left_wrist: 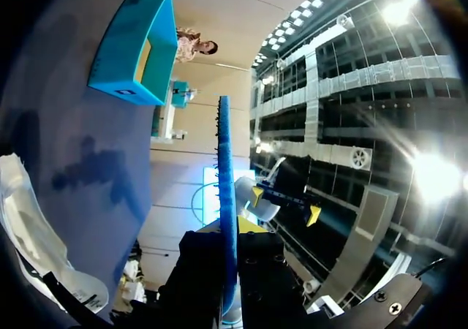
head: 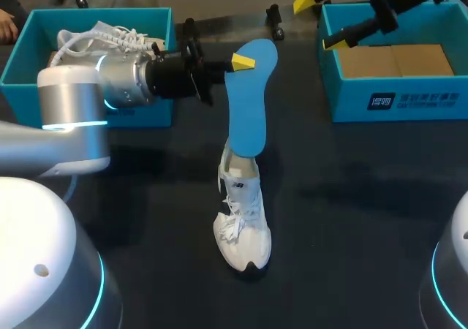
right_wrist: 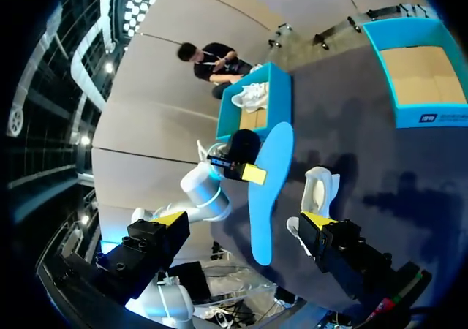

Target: Take the shoe out of the shoebox, open the shoe tongue, remove and reinsert the insole, then place the shoe into the shoebox

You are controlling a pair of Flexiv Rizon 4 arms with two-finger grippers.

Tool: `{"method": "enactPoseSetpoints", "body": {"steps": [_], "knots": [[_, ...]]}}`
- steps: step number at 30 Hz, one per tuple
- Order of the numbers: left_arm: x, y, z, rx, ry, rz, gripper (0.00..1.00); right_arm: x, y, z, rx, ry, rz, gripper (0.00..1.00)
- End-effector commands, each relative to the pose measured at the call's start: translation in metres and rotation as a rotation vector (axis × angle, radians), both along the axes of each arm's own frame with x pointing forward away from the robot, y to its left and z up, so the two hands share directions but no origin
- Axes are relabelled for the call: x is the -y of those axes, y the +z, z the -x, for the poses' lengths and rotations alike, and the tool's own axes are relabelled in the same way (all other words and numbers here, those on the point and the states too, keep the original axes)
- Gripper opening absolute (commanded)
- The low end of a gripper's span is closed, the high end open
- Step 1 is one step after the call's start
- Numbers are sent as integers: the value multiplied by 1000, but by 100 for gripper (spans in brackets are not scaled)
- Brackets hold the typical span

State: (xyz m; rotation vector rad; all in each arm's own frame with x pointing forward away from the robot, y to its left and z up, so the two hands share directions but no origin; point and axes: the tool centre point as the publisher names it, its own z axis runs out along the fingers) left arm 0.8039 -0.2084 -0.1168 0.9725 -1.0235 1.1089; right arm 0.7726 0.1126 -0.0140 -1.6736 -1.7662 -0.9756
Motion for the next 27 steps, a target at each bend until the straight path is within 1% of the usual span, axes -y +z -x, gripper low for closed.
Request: {"method": "enactPoseSetpoints", "body": {"steps": [1, 6, 13, 16, 19, 27], "knots": [[2, 0, -1, 14, -5, -3, 0, -7, 12, -3, -12, -7, 155, 100], [6, 0, -4, 31, -2, -11, 0, -13, 22, -3, -32, -15, 248, 100], [8, -7, -11, 55, 15, -33, 0, -19, 27, -2, -68, -28, 360, 100], [7, -9, -14, 61, 21, -41, 0, -21, 28, -1, -96, -29, 406, 100], [7, -12, -17, 67, 36, -58, 0, -25, 28, -1, -153, -61, 477, 100], [7, -13, -17, 75, 41, -67, 0, -25, 28, -1, -153, -61, 477, 100]]}}
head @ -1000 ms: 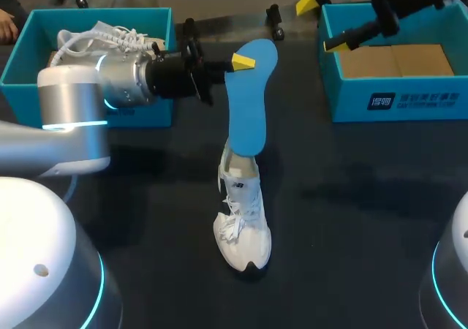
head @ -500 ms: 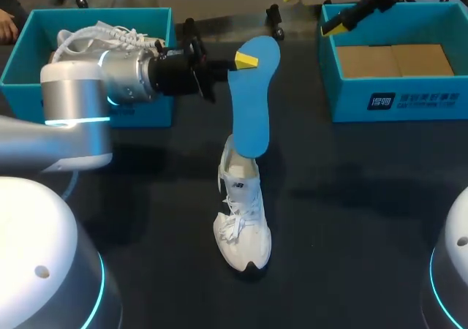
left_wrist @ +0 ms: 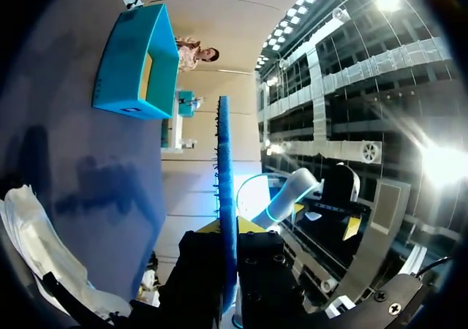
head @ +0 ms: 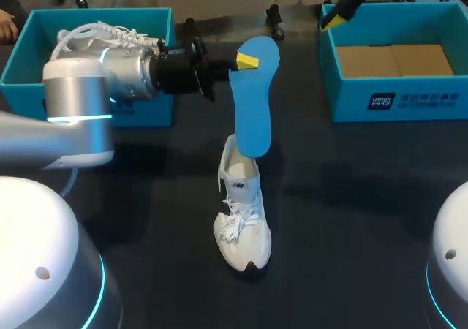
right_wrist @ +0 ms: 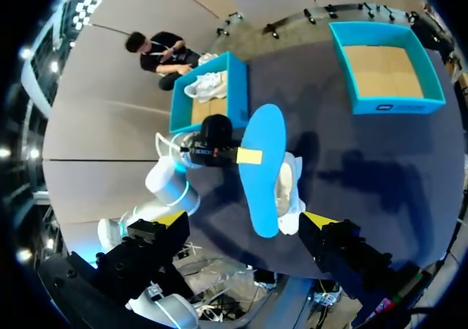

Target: Take the shoe out of the shoebox, open the shoe tongue, remove and reinsert the insole, then place the shoe into the shoebox

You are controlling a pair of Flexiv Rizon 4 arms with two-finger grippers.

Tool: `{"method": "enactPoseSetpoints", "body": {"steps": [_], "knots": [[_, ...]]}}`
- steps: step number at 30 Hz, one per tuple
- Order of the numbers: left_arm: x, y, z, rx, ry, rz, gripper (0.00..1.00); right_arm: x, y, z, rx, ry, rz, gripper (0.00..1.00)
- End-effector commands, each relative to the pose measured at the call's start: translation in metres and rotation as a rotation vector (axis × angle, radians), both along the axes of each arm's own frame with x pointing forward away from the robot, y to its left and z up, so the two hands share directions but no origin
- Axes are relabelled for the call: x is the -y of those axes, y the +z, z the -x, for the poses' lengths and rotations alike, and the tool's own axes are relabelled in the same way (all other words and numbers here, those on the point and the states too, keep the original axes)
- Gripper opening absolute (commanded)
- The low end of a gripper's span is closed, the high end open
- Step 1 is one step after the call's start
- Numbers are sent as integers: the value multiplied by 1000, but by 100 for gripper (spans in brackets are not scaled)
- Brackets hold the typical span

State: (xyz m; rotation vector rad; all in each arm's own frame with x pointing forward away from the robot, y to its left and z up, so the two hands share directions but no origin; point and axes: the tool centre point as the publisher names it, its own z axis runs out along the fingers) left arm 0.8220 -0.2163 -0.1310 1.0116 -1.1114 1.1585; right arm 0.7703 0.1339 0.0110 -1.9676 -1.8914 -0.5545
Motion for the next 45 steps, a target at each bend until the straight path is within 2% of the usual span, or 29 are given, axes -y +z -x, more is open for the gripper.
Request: {"method": "enactPoseSetpoints", "body": {"steps": [1, 29, 31, 34, 38, 40, 42, 45], "knots": [[0, 1, 1, 0, 2, -3, 0, -3, 3, -3, -10, 0, 110, 100], [0, 1, 1, 0, 2, -3, 0, -3, 3, -3, -10, 0, 110, 100], [0, 1, 1, 0, 2, -3, 0, -3, -1, -6, -2, -10, 185, 100], [0, 1, 1, 0, 2, -3, 0, -5, -4, -6, 55, -29, 227, 100], [0, 1, 1, 0, 2, -3, 0, -18, -7, -6, 116, -56, 301, 100], [0, 1, 1, 0, 2, -3, 0, -25, -10, -7, 126, -68, 316, 100], [0, 1, 1, 0, 2, -3, 0, -32, -15, -11, 84, -66, 358, 100], [0, 1, 1, 0, 2, -3, 0, -39, -18, -14, 96, -78, 349, 100]]}}
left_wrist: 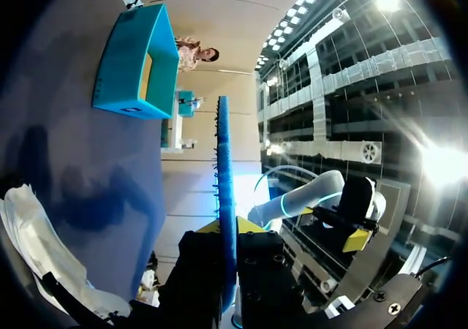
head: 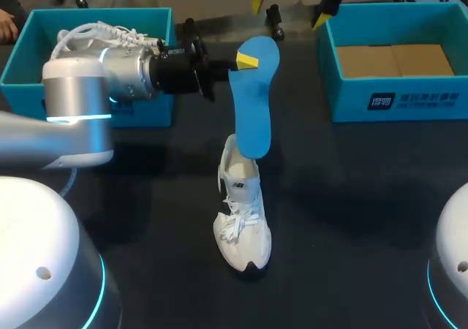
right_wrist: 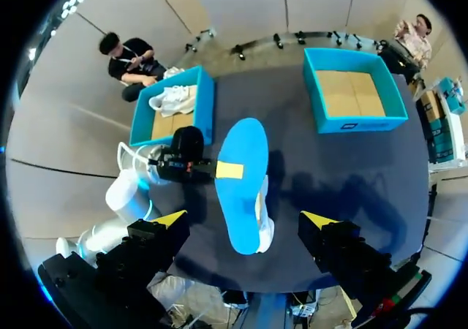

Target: Take the shoe out of the shoebox, open the shoe tongue, remove and reinsert the insole, then place the shoe into the shoebox

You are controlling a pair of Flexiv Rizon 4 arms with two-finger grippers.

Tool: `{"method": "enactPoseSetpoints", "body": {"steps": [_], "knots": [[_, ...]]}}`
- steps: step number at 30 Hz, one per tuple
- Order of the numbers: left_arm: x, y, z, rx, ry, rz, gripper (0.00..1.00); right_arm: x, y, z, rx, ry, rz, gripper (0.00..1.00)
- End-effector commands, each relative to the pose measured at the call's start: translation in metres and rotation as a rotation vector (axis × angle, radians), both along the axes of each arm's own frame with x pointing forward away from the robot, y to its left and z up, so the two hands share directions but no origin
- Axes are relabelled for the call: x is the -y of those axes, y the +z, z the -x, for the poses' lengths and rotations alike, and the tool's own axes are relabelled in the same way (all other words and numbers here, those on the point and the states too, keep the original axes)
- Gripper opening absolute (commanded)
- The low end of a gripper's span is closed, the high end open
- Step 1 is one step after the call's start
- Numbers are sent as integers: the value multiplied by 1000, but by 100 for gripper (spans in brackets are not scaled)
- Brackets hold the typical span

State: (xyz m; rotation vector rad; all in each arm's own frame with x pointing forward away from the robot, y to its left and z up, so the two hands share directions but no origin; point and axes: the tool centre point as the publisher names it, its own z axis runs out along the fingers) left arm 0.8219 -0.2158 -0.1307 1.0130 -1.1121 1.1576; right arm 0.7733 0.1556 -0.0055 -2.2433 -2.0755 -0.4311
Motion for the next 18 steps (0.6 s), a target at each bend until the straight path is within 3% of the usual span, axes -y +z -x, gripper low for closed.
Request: {"method": "enactPoseSetpoints", "body": {"steps": [1, 12, 18], "knots": [[0, 1, 1, 0, 2, -2, 0, -20, -2, -11, -21, -11, 71, 100], [0, 1, 1, 0, 2, -2, 0, -55, 1, -13, -4, 0, 253, 100], [0, 1, 1, 0, 2, -2, 0, -53, -2, -5, -1, -38, 300, 100]]}}
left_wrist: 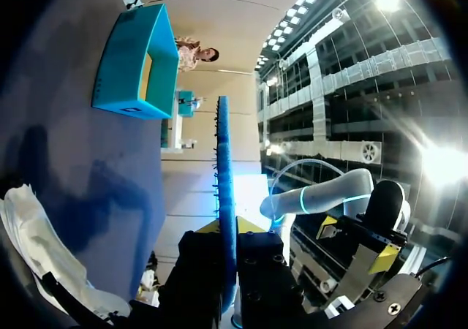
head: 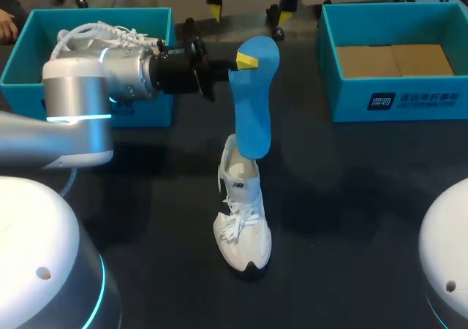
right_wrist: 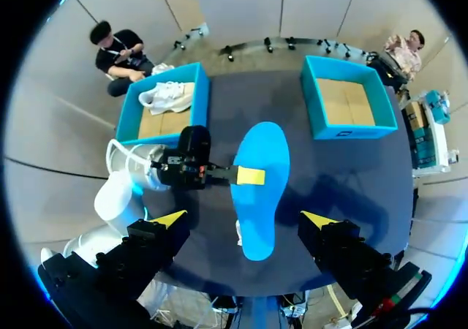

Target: Take the shoe out of the shoebox, open the shoe tongue, remove and reinsert the insole, then place the shoe into the shoebox

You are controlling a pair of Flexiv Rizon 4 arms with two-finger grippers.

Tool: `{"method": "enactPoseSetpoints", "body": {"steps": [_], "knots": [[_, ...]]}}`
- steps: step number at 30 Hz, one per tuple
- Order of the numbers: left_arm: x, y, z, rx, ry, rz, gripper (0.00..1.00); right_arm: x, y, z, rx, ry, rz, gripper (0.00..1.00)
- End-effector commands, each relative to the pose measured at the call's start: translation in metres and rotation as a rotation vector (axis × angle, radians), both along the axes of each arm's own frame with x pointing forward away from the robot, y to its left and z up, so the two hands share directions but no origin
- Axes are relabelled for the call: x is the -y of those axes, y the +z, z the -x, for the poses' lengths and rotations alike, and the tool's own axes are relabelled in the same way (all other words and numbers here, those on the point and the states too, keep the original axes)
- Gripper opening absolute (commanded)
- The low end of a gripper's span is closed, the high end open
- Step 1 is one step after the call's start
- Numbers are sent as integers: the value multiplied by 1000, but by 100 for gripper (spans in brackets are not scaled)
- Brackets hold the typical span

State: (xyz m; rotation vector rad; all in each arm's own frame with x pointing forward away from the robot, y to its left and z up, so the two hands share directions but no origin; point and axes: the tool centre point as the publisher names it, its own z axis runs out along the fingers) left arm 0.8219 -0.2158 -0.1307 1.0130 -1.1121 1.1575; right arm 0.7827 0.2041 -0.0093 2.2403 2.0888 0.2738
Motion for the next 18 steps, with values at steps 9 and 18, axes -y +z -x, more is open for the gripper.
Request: {"method": "enactPoseSetpoints", "body": {"steps": [9, 18], "knots": [[0, 1, 1, 0, 2, -2, 0, 19, -6, 27, -9, -33, 148, 100], [0, 1, 1, 0, 2, -2, 0, 19, -6, 27, -9, -33, 148, 100]]}}
